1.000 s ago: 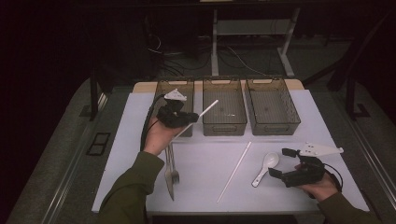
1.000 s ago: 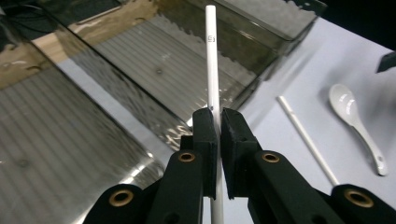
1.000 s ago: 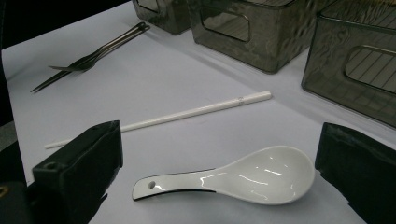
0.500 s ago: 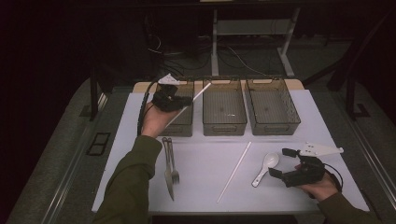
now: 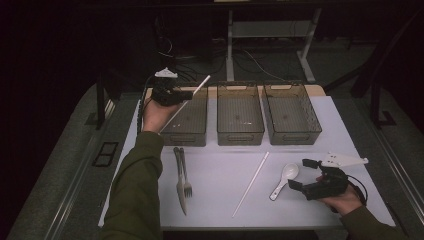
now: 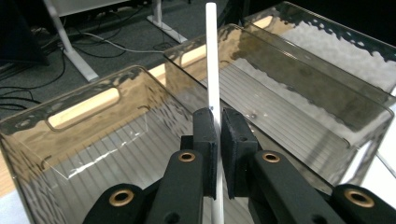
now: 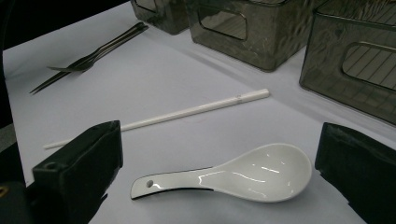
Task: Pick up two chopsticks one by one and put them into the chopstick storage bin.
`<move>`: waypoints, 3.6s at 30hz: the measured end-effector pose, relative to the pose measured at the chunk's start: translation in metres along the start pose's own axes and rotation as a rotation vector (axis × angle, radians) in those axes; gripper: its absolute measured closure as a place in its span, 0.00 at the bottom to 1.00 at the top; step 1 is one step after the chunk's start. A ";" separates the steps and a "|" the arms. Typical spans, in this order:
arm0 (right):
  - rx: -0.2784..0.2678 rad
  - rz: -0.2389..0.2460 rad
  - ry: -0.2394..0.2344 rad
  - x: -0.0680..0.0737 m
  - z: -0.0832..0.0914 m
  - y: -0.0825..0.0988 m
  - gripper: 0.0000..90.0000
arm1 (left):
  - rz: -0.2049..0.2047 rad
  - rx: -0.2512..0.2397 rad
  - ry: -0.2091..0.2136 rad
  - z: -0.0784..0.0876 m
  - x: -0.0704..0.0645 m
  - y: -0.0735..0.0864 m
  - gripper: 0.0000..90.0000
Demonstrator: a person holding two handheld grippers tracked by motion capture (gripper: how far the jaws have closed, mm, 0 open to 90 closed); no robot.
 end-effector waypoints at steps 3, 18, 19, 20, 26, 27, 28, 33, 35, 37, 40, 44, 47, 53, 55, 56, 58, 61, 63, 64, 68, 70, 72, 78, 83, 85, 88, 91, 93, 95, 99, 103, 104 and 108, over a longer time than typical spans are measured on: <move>0.000 -0.001 -0.001 -0.001 0.000 0.000 0.01 | 0.002 -0.012 0.002 -0.005 0.005 0.000 0.93; -0.004 -0.005 0.003 -0.002 0.002 0.000 0.01 | 0.007 0.042 -0.032 -0.020 0.020 0.028 0.93; -0.002 -0.005 0.003 -0.002 0.002 0.001 0.01 | 0.015 0.041 -0.035 -0.020 0.021 0.030 0.93; -0.003 -0.006 0.004 -0.002 0.002 0.001 0.01 | 0.022 0.044 -0.038 -0.020 0.022 0.033 0.93; -0.002 -0.006 0.007 -0.002 0.002 0.001 0.01 | 0.020 0.092 -0.060 -0.020 0.025 0.047 0.93; -0.002 -0.006 0.008 -0.002 0.002 0.001 0.01 | 0.022 0.091 -0.068 -0.020 0.026 0.048 0.93; -0.001 -0.006 0.008 -0.002 0.002 0.001 0.01 | 0.025 0.095 -0.071 -0.020 0.027 0.049 0.93; 0.000 -0.007 0.008 -0.002 0.002 0.001 0.01 | 0.040 0.108 -0.106 -0.016 0.034 0.054 0.92; -0.001 -0.006 0.008 -0.002 0.002 0.001 0.01 | 0.043 0.104 -0.112 -0.014 0.035 0.055 0.91; -0.002 -0.006 0.008 -0.002 0.002 0.001 0.01 | 0.044 0.104 -0.119 -0.013 0.036 0.056 0.89; -0.002 -0.005 0.008 -0.002 0.002 0.001 0.01 | 0.035 0.099 -0.118 -0.011 0.033 0.055 0.87; -0.002 -0.005 0.008 -0.002 0.002 0.001 0.01 | 0.036 0.094 -0.112 -0.007 0.028 0.051 0.83; -0.003 -0.009 0.011 -0.002 0.002 0.001 0.01 | 0.031 0.101 -0.099 -0.002 0.021 0.047 0.80; -0.005 -0.007 0.013 -0.002 0.002 0.001 0.01 | 0.035 0.082 -0.057 0.008 -0.006 0.037 0.71; -0.004 -0.008 0.013 -0.002 0.002 0.001 0.01 | 0.047 0.062 -0.048 0.012 -0.016 0.034 0.68; -0.003 -0.008 0.012 -0.002 0.002 0.001 0.01 | 0.042 0.065 -0.042 0.013 -0.019 0.033 0.68; -0.002 -0.007 0.010 -0.002 0.002 0.001 0.01 | 0.051 0.062 -0.022 0.018 -0.031 0.031 0.65; -0.003 -0.006 0.010 -0.002 0.002 0.000 0.01 | 0.044 0.057 -0.007 0.023 -0.048 0.031 0.64; -0.003 -0.008 0.010 -0.002 0.002 0.000 0.01 | 0.044 0.066 0.000 0.025 -0.061 0.034 0.64; -0.003 -0.008 0.010 -0.002 0.002 0.000 0.01 | 0.040 0.069 0.004 0.027 -0.067 0.036 0.64; -0.002 -0.004 0.008 -0.002 0.002 0.000 0.01 | 0.042 0.065 0.048 0.029 -0.088 0.045 0.61; -0.002 -0.004 0.008 -0.002 0.002 0.000 0.01 | 0.029 0.069 0.061 0.030 -0.098 0.049 0.59; -0.003 -0.005 0.008 -0.002 0.002 0.000 0.01 | 0.025 0.064 0.078 0.031 -0.106 0.052 0.57; -0.006 -0.006 0.005 -0.002 0.001 0.000 0.01 | 0.021 0.036 0.128 0.030 -0.130 0.067 0.54; -0.001 -0.002 0.004 -0.001 0.001 0.000 0.01 | 0.006 0.056 0.157 0.025 -0.152 0.088 0.52; 0.000 -0.003 0.004 -0.001 0.001 0.000 0.01 | 0.002 0.065 0.165 0.023 -0.160 0.093 0.51; 0.003 -0.001 0.004 -0.001 0.001 0.001 0.01 | -0.010 0.063 0.172 0.020 -0.174 0.098 0.51; 0.005 0.007 0.005 0.000 0.001 0.001 0.01 | -0.030 0.066 0.191 0.016 -0.187 0.102 0.53; 0.004 0.008 0.006 0.000 0.002 0.001 0.01 | -0.043 0.072 0.201 0.013 -0.196 0.106 0.56; 0.006 0.008 0.006 0.000 0.002 0.001 0.01 | -0.050 0.079 0.224 0.011 -0.206 0.110 0.59; 0.006 0.009 0.005 -0.001 0.001 0.001 0.01 | -0.066 0.110 0.259 0.004 -0.223 0.118 0.60; 0.006 0.012 0.005 -0.001 0.001 0.001 0.01 | -0.074 0.134 0.288 -0.005 -0.236 0.124 0.60; 0.007 0.010 0.005 -0.001 0.001 0.001 0.01 | -0.077 0.137 0.292 -0.008 -0.239 0.125 0.61; 0.007 0.011 0.006 -0.001 0.001 0.002 0.01 | -0.085 0.168 0.316 -0.018 -0.248 0.131 0.63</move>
Point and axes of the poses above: each handheld gripper's, and its own axes: z roughly backward along the jaws, y roughly out of its underside, x roughly to its left, the point moved 9 cm from there along -z, roughly forward along the jaws, and after that the axes turned 10 degrees about -x, right-handed, at the moved point
